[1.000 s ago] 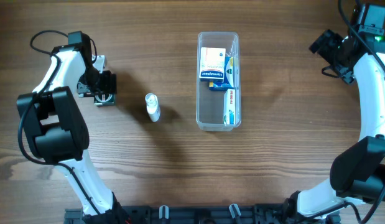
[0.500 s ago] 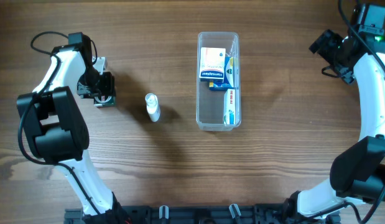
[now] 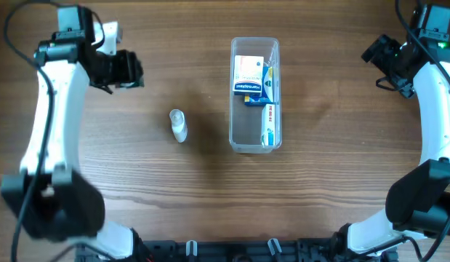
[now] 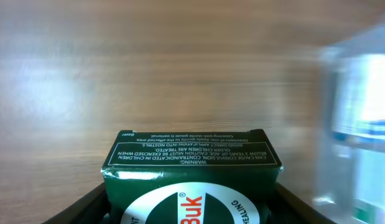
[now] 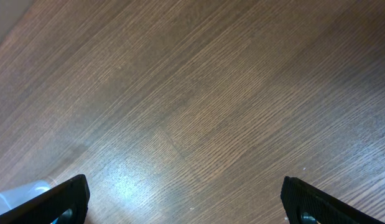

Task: Pack container
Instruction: 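Carry the Zam-Buk tin with the left gripper into the container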

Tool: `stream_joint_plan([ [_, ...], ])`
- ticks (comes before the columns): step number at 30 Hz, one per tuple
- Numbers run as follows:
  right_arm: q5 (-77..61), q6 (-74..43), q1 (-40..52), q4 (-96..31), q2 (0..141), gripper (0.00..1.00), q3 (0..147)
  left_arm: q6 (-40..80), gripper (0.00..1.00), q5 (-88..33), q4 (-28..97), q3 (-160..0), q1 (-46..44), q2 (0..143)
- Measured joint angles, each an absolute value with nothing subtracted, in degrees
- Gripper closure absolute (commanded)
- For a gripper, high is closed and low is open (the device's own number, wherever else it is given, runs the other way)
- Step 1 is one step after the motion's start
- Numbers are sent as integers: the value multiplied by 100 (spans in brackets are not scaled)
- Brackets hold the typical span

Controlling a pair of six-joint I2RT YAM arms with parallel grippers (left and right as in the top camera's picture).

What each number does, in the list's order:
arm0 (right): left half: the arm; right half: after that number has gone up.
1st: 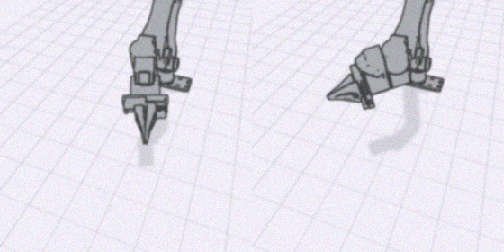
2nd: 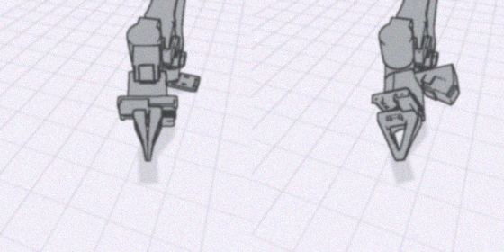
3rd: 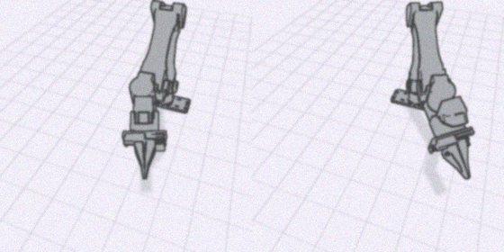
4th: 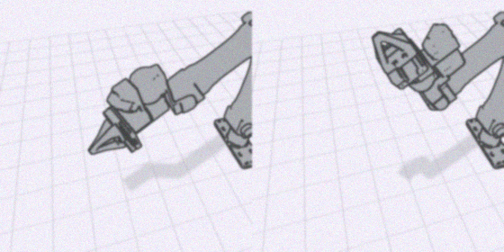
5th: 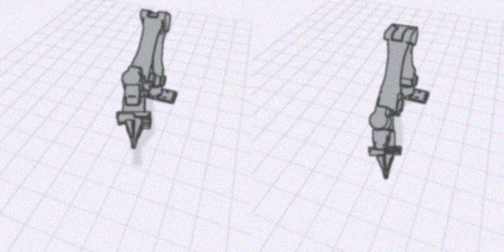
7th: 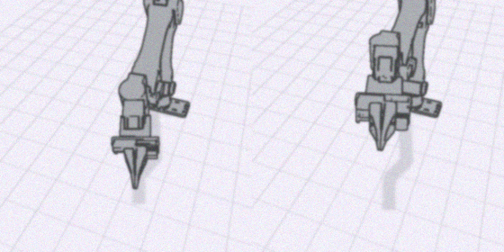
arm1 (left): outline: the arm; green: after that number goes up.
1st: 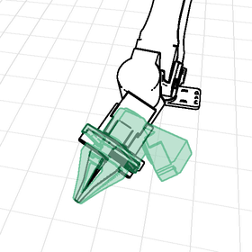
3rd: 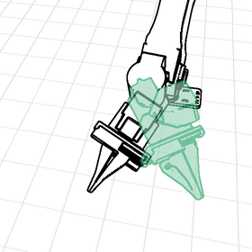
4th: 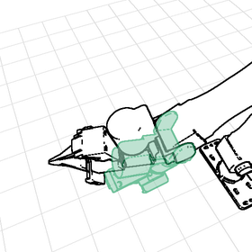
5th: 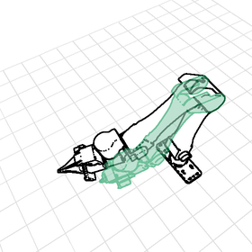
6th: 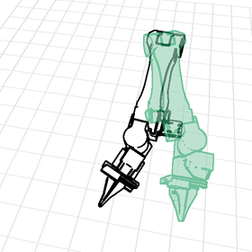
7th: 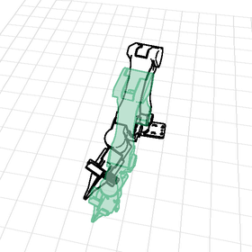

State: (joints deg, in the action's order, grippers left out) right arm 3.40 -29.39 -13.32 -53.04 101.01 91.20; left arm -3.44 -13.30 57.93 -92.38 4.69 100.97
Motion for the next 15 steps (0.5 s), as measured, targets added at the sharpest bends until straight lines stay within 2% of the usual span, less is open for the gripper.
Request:
stream_joint_plan([
  [3,340,-2939,-1332,-5304,10101,0,9120,-16,35,-1372,5784,-9299,-628,9011],
  [6,340,-2939,-1332,-5304,10101,0,9120,475,36,-1356,5666,-9303,-1695,8674],
  [9,340,-2939,-1332,-5304,10101,0,9120,1216,37,-1315,5428,-9308,-2862,8731],
  [13,340,-2939,-1332,-5304,10101,0,9120,2311,35,-672,5116,-9314,-3822,9323],
  [15,340,-2939,-1332,-5304,10103,0,9120,2569,35,-523,5004,-9314,-3966,9609],
])
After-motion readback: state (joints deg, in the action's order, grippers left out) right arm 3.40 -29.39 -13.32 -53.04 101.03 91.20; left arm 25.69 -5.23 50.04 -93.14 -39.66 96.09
